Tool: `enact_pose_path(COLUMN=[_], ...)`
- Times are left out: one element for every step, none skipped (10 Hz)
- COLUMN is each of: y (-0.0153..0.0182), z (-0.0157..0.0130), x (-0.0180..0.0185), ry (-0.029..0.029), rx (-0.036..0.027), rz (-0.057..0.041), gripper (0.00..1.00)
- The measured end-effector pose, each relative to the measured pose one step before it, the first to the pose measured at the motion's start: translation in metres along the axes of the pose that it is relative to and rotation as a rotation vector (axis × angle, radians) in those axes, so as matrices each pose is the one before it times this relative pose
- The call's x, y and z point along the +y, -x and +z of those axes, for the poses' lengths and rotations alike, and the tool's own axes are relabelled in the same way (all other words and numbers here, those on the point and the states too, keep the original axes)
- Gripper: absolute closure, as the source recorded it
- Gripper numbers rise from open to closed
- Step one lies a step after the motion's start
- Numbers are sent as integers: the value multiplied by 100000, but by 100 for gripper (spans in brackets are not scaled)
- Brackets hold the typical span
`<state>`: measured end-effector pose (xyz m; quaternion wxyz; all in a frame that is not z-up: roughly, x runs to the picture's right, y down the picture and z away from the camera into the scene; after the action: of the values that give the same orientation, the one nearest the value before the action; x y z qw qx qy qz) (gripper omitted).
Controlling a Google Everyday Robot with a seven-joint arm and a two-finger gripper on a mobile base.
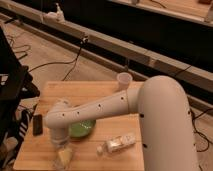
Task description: Place the white sponge in the ceramic cup
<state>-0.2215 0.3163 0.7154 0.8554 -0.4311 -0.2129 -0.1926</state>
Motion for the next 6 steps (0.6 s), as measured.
enact_pose_path(y=[-276,-193,-417,-624,-344,-487], z=[850,326,256,169,72,81], x=[371,266,379,449,199,241], ry=[464,37,-1167,-1115,-482,-633], rx=[-2366,-1640,-3014,-2358,-1078,-1474], rz=[-439,-208,353,1097,617,510], gripper=[20,20,20,21,25,34])
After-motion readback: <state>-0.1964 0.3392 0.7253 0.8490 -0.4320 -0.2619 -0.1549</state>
